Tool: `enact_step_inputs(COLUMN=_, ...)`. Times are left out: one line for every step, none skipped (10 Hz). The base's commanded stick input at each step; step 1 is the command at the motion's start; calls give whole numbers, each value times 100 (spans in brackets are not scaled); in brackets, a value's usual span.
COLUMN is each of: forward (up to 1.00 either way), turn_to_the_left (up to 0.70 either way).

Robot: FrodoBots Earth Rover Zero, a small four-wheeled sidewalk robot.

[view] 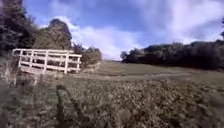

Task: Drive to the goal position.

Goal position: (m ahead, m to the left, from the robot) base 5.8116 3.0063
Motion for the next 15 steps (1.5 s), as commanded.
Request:
enact_step_inputs(forward=70, turn_to_the_left=0)
enact_step_inputs(forward=70, turn_to_the_left=0)
enact_step_inputs(forward=70, turn_to_the_left=0)
enact_step_inputs(forward=70, turn_to_the_left=-30)
enact_step_inputs(forward=70, turn_to_the_left=-34)
enact_step_inputs(forward=70, turn_to_the_left=-35)
enact_step_inputs(forward=70, turn_to_the_left=0)
enact_step_inputs(forward=70, turn_to_the_left=0)
enact_step_inputs(forward=70, turn_to_the_left=-6)
enact_step_inputs(forward=70, turn_to_the_left=-35)
enact_step_inputs(forward=70, turn_to_the_left=-35)
enact_step_inputs(forward=70, turn_to_the_left=-16)
enact_step_inputs(forward=70, turn_to_the_left=0)
enact_step_inputs(forward=70, turn_to_the_left=0)
enact_step_inputs(forward=70, turn_to_the_left=-28)
